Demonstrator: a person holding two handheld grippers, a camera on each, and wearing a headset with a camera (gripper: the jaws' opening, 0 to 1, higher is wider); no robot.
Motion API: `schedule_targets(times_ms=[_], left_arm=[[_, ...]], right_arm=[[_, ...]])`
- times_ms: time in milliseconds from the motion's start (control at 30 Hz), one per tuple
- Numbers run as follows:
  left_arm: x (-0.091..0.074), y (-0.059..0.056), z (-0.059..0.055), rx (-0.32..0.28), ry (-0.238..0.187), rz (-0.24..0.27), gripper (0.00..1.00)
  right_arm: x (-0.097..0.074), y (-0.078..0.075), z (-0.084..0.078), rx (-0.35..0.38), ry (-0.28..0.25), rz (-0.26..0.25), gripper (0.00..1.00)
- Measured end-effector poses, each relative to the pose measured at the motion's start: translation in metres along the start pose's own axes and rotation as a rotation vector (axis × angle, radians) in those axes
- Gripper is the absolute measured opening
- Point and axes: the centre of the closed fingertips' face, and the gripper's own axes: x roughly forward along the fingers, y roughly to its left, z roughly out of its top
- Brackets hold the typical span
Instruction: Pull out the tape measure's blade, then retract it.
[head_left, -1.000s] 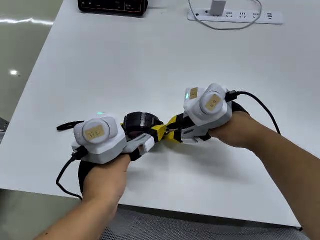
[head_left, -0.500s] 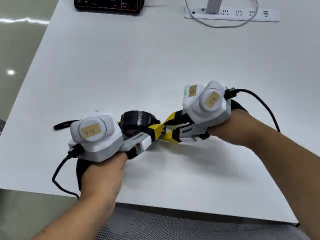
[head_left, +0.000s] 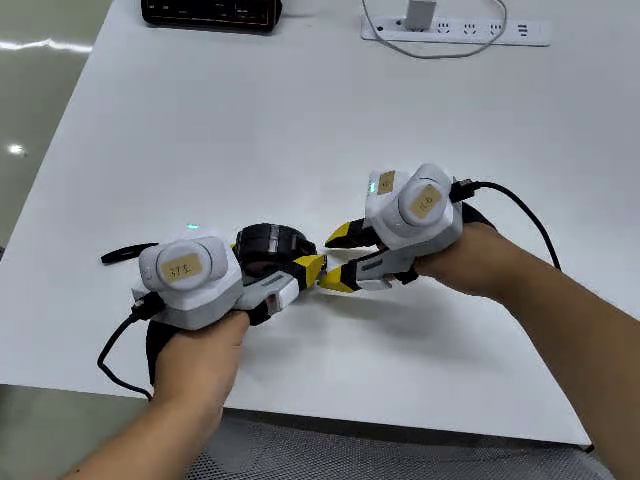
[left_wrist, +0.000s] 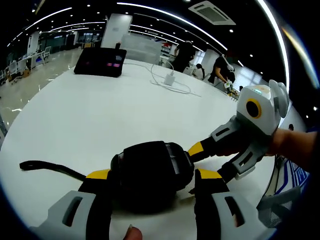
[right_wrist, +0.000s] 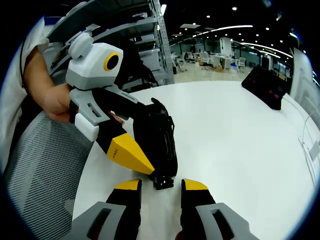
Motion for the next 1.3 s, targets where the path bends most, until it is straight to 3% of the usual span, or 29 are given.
schedule_targets(times_ms=[167, 233, 367, 667, 867, 1133, 1300], left_arm=[[-0.002, 0.001, 0.002, 0.034, -0.009, -0.002, 0.63], [-0.003, 0.001, 0.002, 0.083, -0.007, -0.001, 0.63], [-0.004, 0.002, 0.002, 0.103, -0.006, -0.001, 0.63], [-0.009, 0.005, 0.002, 0.133, -0.006, -0.001, 0.64], [-0.017, 0.004, 0.007, 0.216, -0.021, -0.021, 0.72], [-0.028, -0.001, 0.01, 0.317, -0.019, -0.074, 0.75], [-0.033, -0.001, 0.011, 0.338, -0.019, -0.09, 0.77]], right_arm=[[-0.004, 0.001, 0.001, 0.012, -0.007, -0.009, 0.29], [-0.007, 0.003, 0.011, 0.061, -0.058, -0.017, 0.31], [-0.007, 0.003, 0.007, 0.047, -0.033, -0.03, 0.35], [-0.011, 0.004, 0.007, 0.061, -0.048, -0.058, 0.4], [-0.025, 0.006, 0.002, 0.063, -0.047, -0.107, 0.46], [-0.045, 0.011, -0.006, 0.092, -0.073, -0.155, 0.56], [-0.058, 0.011, -0.011, 0.106, -0.093, -0.189, 0.59]])
